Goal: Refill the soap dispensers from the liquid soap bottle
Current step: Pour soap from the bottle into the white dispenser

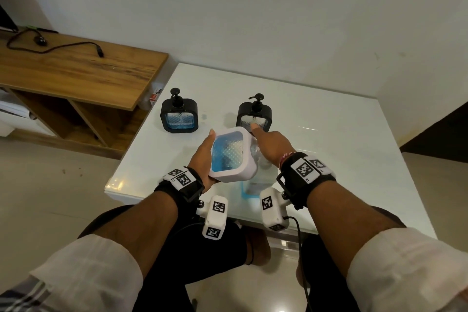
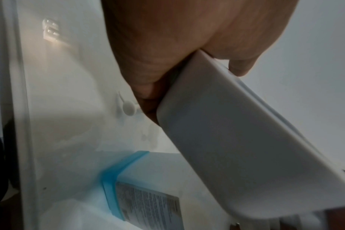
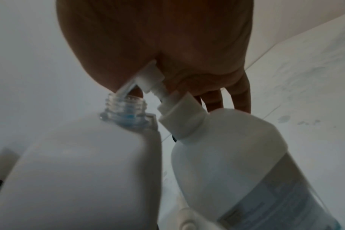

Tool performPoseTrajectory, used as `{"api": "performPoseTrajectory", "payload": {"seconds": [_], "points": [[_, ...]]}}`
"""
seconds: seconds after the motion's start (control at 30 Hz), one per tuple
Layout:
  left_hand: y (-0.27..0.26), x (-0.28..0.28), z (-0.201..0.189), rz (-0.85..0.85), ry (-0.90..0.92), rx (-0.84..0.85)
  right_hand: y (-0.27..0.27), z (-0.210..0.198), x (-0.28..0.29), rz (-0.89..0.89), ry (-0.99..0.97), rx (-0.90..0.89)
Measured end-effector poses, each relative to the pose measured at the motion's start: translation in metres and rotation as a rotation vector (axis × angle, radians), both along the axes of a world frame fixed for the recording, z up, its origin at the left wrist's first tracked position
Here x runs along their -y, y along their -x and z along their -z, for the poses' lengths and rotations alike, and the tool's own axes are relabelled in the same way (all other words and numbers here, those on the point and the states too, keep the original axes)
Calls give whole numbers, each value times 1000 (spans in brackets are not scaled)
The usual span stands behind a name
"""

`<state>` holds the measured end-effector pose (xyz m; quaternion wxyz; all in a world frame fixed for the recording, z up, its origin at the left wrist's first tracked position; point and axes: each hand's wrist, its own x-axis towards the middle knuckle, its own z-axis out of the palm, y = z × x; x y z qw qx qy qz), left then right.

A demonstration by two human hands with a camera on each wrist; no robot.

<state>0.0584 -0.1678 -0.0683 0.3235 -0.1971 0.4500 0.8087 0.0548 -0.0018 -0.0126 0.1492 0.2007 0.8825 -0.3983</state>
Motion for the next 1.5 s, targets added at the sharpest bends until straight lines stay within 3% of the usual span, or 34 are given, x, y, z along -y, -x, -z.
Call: {"api": "performPoseTrajectory", "payload": {"seconds": [0.57,0.8,1.33,1.5], "points": [[2,-1,-1,-2,-15,-8,1,-3,-3,-32,45,14],[2,0,-1,-6,-2,-9,5,5,-2,-13,-57,21],[2,-1,-3,-8,4,-5,9,10,-6,21,-89,-5],[-5,0,-6,3,10,-10,-1,8,-8,-43,-102,5]]}}
